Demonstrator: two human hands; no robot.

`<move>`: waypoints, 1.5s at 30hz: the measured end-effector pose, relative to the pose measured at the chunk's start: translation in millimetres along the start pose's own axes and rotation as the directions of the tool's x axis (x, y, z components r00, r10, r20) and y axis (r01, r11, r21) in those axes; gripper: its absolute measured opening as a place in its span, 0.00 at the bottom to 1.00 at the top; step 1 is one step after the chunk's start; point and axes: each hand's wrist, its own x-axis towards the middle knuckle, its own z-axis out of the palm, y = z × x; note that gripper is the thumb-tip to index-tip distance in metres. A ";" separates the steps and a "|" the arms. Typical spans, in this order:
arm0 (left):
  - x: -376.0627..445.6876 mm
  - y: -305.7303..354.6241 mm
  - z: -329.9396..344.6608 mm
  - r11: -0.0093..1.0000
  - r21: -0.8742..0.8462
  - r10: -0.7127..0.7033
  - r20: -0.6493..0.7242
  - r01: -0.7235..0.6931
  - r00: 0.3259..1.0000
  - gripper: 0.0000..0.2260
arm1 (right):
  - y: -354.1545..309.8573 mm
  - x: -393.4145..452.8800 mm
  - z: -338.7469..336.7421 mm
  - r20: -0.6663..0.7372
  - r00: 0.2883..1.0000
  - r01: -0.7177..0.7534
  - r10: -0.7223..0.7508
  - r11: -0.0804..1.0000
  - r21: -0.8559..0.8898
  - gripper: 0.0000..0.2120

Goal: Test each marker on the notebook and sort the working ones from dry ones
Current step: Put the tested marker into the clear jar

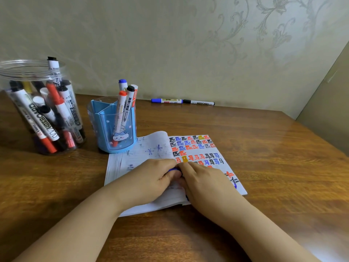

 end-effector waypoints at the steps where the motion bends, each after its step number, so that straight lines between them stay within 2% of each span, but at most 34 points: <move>1: -0.7 -1.4 -1.0 1.000 -0.016 -0.013 0.020 0.014 1.000 0.10 | 0.2 -0.4 0.9 -0.020 1.000 0.013 -0.013 0.999 -0.029 0.04; 4: -1.0 -4.4 -1.8 0.998 -0.041 -0.036 0.076 0.039 0.997 0.09 | 2.7 -2.3 2.0 -0.033 0.997 0.067 -0.069 0.995 -0.072 0.03; 7: -0.5 -6.6 -2.3 0.997 -0.053 -0.050 0.108 0.056 0.993 0.08 | 4.9 -2.1 0.2 -0.036 0.995 0.088 -0.091 0.994 -0.070 0.08; 12: -1.1 -4.6 -4.6 0.994 -0.088 -0.046 0.146 0.060 0.988 0.10 | 4.2 -2.5 -2.4 -0.039 0.996 0.081 -0.082 0.996 -0.043 0.10; 15: -1.2 -3.5 -4.8 0.992 -0.105 -0.053 0.145 0.069 0.988 0.10 | 2.0 -1.9 -3.4 -0.033 0.997 0.072 -0.072 0.997 0.007 0.13; 17: -0.4 -5.4 -4.9 0.988 -0.113 -0.093 0.127 0.107 0.988 0.14 | 3.7 -0.4 -6.0 -0.006 1.000 0.024 -0.024 0.993 0.115 0.17; 18: 0.1 -6.0 -5.9 0.982 -0.129 -0.123 0.119 0.138 0.985 0.17 | 5.0 -0.6 -8.4 -0.011 1.000 0.008 -0.007 0.993 0.116 0.19; 20: -0.1 -5.8 -8.9 0.968 -0.171 -0.167 0.104 0.183 0.980 0.21 | 8.4 -1.6 -13.2 -0.071 0.997 0.006 -0.007 1.000 -0.003 0.17; 22: -1.3 -3.3 -10.0 0.977 -0.138 -0.155 0.064 0.162 0.986 0.17 | 11.7 -2.6 -12.8 -0.102 0.995 0.017 -0.024 0.997 -0.069 0.15; 24: -2.0 0.3 -9.4 0.991 -0.059 -0.123 0.008 0.123 0.992 0.11 | 15.0 -2.9 -8.0 -0.099 0.995 0.026 -0.030 0.999 -0.041 0.15; 27: -1.6 2.9 -5.9 0.997 0.045 -0.067 -0.047 0.069 0.997 0.10 | 13.6 -3.6 -0.6 -0.089 0.996 0.022 -0.019 0.999 0.035 0.15; 31: 1.4 -1.6 0.5 0.992 0.122 -0.016 -0.043 0.021 0.999 0.06 | 4.5 -2.0 2.0 -0.113 0.994 0.010 -0.004 0.998 0.054 0.14; 33: 2.1 -2.8 2.2 0.993 0.116 0.007 -0.032 -0.003 0.999 0.07 | 1.9 0.9 4.3 -0.134 0.990 0.044 -0.046 0.999 -0.017 0.06; 36: 1.7 -5.2 -0.2 0.996 0.086 -0.007 -0.004 0.008 1.000 0.11 | 1.3 3.0 9.0 -0.098 0.993 0.056 -0.062 0.997 -0.056 0.15; 40: 0.8 -5.6 -3.9 0.998 0.067 -0.015 0.068 0.011 0.998 0.11 | 0.9 0.9 6.4 -0.110 0.989 0.097 -0.103 0.993 -0.065 0.04; 45: -0.1 -5.4 -6.4 0.999 0.012 -0.034 0.136 0.032 0.990 0.11 | 1.9 0.0 1.4 -0.074 0.989 0.122 -0.125 0.992 -0.046 0.10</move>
